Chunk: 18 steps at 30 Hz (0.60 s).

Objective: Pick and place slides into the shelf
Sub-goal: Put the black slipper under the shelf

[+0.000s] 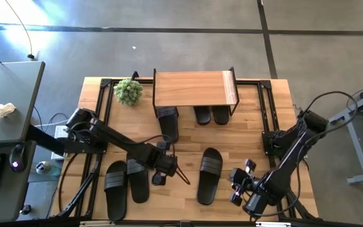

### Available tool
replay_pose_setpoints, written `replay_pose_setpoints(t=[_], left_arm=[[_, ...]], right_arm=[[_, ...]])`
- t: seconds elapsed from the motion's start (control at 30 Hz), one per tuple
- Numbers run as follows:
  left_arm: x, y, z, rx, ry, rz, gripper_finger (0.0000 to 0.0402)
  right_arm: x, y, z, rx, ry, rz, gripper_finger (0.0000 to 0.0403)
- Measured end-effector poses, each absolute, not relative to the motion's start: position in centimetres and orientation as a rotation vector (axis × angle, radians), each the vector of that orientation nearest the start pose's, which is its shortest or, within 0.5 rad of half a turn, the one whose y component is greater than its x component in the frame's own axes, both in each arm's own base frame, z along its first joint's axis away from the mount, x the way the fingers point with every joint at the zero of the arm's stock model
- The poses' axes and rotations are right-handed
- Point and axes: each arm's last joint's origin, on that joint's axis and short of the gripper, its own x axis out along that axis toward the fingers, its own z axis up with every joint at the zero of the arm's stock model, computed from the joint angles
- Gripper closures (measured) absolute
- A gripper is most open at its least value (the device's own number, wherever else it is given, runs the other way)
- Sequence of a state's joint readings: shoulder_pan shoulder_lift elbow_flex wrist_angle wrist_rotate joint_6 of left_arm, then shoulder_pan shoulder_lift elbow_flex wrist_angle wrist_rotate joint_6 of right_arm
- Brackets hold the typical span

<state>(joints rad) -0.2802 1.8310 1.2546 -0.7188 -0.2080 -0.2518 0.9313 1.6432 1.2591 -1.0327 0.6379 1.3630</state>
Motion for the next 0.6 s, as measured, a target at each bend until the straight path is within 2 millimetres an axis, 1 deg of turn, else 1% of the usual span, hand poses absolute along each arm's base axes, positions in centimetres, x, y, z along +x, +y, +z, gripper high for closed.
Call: replay_pose_setpoints(t=[0.13,0.27,0.47,0.6], left_arm=[[34.4,-8.2,16.7,0.071,1.271,0.134,0.0394],[34.7,-7.9,16.4,0.06,1.27,0.154,0.0391],[34.6,-8.4,16.6,0.032,1.272,0.113,0.04],[34.1,-9.5,16.7,0.032,1.294,0.063,0.0394]], right_arm=[[20.5,24.4,22.5,0.254,0.899,-0.403,0.0336],[21.1,24.8,20.5,0.301,0.906,-0.484,0.0336],[22.0,24.8,18.4,0.256,0.898,-0.561,0.0336],[22.1,24.7,18.2,0.247,0.898,-0.566,0.0319]])
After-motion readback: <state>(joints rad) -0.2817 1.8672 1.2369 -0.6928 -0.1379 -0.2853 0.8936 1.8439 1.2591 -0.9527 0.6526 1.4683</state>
